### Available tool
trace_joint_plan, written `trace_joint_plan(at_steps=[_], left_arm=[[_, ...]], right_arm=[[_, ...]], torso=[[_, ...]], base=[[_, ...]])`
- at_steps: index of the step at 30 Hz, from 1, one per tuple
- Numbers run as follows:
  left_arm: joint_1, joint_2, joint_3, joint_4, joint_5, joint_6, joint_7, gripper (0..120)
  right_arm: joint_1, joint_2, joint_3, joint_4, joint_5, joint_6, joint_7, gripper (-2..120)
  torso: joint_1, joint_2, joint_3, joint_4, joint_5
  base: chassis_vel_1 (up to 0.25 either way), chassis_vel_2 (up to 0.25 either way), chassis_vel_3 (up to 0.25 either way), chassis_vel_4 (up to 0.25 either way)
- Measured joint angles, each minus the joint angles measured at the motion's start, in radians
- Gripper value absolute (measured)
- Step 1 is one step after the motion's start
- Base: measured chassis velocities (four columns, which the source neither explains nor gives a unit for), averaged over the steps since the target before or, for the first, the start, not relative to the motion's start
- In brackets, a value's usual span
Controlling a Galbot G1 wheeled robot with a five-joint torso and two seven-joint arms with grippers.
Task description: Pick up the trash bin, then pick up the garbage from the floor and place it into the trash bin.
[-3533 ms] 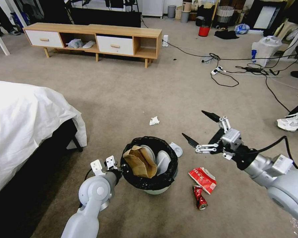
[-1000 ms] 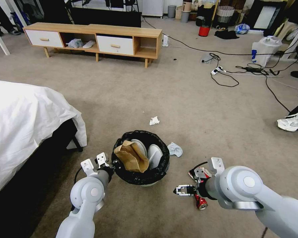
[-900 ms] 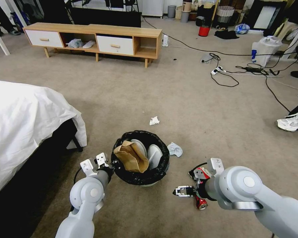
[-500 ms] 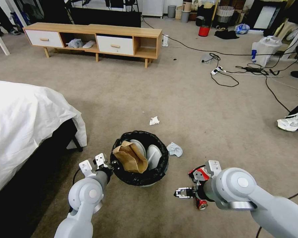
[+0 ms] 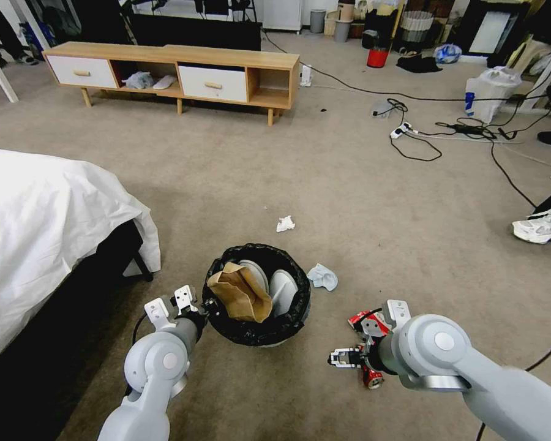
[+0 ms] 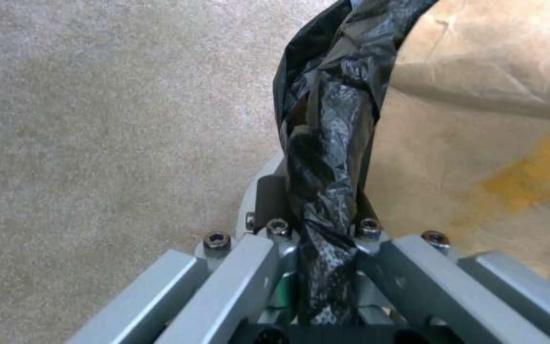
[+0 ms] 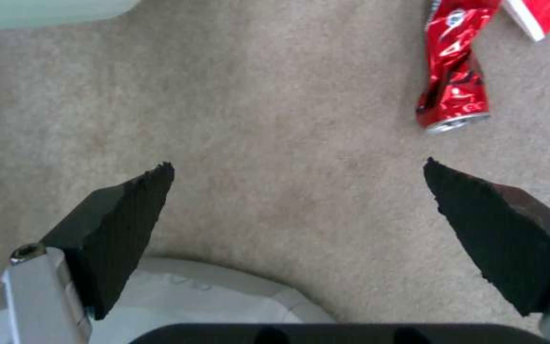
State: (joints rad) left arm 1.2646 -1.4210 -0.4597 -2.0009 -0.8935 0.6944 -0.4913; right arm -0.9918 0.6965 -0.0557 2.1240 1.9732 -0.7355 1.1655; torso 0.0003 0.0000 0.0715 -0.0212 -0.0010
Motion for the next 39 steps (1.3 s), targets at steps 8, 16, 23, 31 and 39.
trace_joint_plan(at_steps=[8,16,23,31,39], left_arm=[[0.0,-0.004,0.0,0.003,0.002,0.0,0.001,2],[0.006,-0.003,-0.002,0.003,0.005,-0.001,0.002,2],[0.011,-0.004,-0.003,0.003,0.008,-0.001,0.002,2],[0.019,-0.002,-0.009,0.002,0.009,-0.002,0.003,2],[0.023,0.006,-0.014,0.0,0.007,-0.004,0.005,2]], right_arm=[[-0.018,-0.014,0.033,-0.029,-0.035,0.0,-0.029,100],[-0.003,-0.003,0.045,-0.091,-0.088,0.0,-0.086,100],[0.009,0.021,0.021,-0.135,-0.122,0.0,-0.111,100],[0.006,0.046,-0.014,-0.214,-0.183,0.0,-0.152,100],[0.007,0.069,-0.036,-0.266,-0.232,0.0,-0.175,100]], torso=[[0.0,0.0,0.0,0.0,0.0],[0.0,0.0,0.0,0.0001,-0.0001],[0.0,0.0,0.0,0.0001,-0.0001],[0.0,0.0,0.0,0.0001,0.0],[0.0,0.0,0.0,0.0001,0.0]], base=[[0.0,0.0,0.0,0.0],[0.0,0.0,0.0,0.0],[0.0,0.0,0.0,0.0],[0.0,0.0,0.0,0.0],[0.0,0.0,0.0,0.0]])
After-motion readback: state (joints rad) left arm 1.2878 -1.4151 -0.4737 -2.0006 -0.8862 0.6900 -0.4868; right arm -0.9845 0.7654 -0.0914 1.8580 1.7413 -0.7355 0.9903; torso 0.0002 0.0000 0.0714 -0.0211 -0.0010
